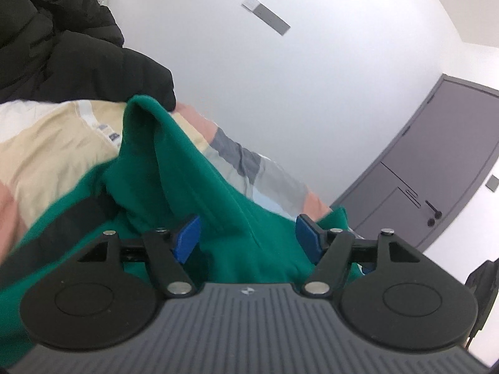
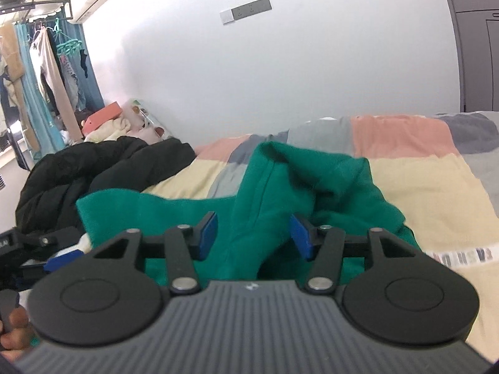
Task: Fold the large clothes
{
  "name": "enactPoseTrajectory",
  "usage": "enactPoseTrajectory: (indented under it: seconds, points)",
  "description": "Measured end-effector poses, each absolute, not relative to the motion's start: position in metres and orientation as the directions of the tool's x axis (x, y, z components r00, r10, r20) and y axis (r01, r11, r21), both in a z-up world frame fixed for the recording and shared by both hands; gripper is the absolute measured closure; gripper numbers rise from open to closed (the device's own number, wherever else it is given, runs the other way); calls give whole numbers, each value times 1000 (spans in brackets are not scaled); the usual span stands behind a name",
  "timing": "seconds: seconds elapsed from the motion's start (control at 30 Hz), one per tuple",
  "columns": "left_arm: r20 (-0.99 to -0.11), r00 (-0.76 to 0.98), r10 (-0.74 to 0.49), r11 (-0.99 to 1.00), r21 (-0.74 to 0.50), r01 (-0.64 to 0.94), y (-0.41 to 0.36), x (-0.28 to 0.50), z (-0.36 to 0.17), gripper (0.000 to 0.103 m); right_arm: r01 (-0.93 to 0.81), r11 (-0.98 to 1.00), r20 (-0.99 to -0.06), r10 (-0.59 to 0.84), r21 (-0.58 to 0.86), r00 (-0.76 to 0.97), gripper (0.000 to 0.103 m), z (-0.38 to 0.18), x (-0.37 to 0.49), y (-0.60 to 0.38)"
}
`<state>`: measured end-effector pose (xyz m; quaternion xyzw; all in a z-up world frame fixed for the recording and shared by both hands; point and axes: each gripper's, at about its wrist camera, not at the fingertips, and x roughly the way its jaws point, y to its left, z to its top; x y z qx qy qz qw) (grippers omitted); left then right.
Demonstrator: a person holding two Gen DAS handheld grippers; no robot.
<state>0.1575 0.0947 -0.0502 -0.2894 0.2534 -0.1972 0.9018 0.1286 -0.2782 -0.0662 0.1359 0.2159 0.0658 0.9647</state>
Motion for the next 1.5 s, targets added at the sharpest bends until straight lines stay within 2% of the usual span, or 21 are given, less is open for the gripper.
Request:
enactPoseTrajectory:
  seconds: [0.2, 0.27, 0.3, 0.33, 0.37, 0.5, 0.57, 0.7, 0.87, 1.03, 1.13, 1.2, 1.23, 1.27, 1.5]
  points:
    - [-379, 791, -480, 780, -597, 188, 85, 196, -63, 31, -88, 969, -394, 175, 230, 902, 48, -74, 160, -267]
    - [-419, 787, -452, 808, -565, 163, 78, 206, -70, 33, -80, 978, -404, 153, 190, 902, 49, -80, 170, -263]
    - [-435, 784, -443, 818, -554, 155, 76, 210, -74, 42, -72, 981, -415, 141, 177, 899, 49, -83, 174, -262]
    - [-447, 781, -435, 825, -546, 147, 74, 212, -76, 47, -65, 983, -427, 133, 170, 895, 56, -87, 178, -263]
    - [-457, 780, -427, 829, -543, 136, 74, 214, -80, 55, -59, 984, -438, 128, 167, 890, 67, -90, 181, -264]
    - [-430, 786, -444, 777, -622, 99, 90, 218, -89, 72, 12, 986, -482, 70, 166, 873, 78, -100, 187, -277]
    - [-423, 785, -452, 758, -647, 88, 95, 214, -87, 74, 35, 981, -475, 62, 193, 878, 81, -98, 184, -285]
    - [-485, 766, -422, 816, -571, 88, 87, 217, -90, 74, 65, 975, -481, 46, 213, 876, 81, -100, 179, -294]
    - [-578, 722, -379, 867, -494, 60, 75, 223, -105, 74, 94, 971, -576, 53, 221, 816, 82, -134, 191, -298]
    - [-576, 739, -350, 892, -445, 75, 71, 216, -98, 73, 89, 972, -592, 59, 217, 804, 80, -138, 189, -294]
    - [-572, 754, -324, 912, -401, 88, 69, 208, -89, 63, 89, 968, -580, 65, 234, 812, 78, -129, 181, -293]
    - [-563, 781, -271, 936, -344, 77, 68, 195, -78, 39, 96, 968, -576, 56, 230, 816, 68, -122, 171, -292]
    - [-553, 793, -257, 942, -328, 77, 68, 192, -76, 39, 94, 970, -572, 53, 224, 819, 62, -118, 167, -291]
    - [-538, 801, -261, 943, -321, 91, 69, 187, -72, 39, 83, 971, -564, 59, 223, 824, 61, -113, 160, -290]
    - [-515, 784, -348, 934, -262, 242, 50, 131, -47, 39, -16, 966, -489, 145, 258, 860, 62, -76, 106, -281]
